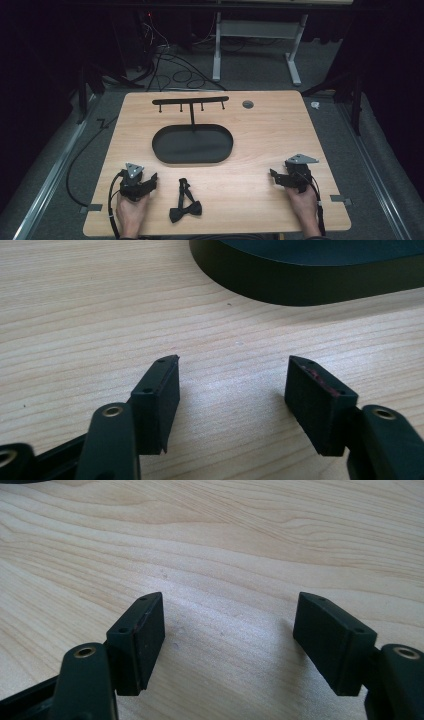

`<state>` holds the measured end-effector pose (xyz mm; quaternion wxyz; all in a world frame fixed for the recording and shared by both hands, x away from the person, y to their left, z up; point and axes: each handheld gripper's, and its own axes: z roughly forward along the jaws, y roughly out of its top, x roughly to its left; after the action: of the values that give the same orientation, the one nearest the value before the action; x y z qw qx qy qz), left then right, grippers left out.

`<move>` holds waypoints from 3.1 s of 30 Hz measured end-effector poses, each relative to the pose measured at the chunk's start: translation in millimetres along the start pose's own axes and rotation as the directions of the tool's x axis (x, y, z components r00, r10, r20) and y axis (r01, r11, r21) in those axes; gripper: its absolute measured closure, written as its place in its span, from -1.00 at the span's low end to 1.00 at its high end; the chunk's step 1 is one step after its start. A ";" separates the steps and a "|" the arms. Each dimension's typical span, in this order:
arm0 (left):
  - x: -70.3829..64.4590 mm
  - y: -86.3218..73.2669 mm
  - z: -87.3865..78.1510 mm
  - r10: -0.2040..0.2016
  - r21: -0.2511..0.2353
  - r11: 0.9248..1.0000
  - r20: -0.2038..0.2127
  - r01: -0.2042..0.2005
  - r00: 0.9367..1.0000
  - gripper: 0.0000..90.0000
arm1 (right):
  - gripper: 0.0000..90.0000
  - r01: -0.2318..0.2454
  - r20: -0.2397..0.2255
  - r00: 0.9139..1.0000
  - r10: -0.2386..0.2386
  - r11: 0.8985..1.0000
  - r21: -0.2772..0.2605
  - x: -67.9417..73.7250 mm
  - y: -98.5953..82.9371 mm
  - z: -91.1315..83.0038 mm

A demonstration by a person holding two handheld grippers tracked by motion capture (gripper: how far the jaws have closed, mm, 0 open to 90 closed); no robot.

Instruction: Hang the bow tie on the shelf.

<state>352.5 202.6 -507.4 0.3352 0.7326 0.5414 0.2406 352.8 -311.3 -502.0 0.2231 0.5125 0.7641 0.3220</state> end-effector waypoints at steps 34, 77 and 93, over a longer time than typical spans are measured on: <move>-51.2 13.3 -20.8 0.065 0.012 0.998 0.192 -0.068 0.979 0.01 | -0.34 -0.001 -0.001 1.000 0.001 1.000 0.000 -0.1 0.0 -0.1; -87.3 6.6 -6.3 0.159 0.050 0.983 0.258 -0.177 0.953 0.76 | -0.34 0.000 0.000 1.000 0.000 1.000 0.000 0.0 0.0 0.0; -84.8 8.6 -6.4 0.138 0.051 0.986 0.294 -0.160 0.946 0.92 | -0.34 0.003 -0.003 1.000 -0.003 1.000 -0.002 -0.7 0.0 0.0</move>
<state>328.1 121.4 -495.8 0.3643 0.8106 0.4382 0.1351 353.1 -311.9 -502.0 0.2229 0.5108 0.7649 0.3230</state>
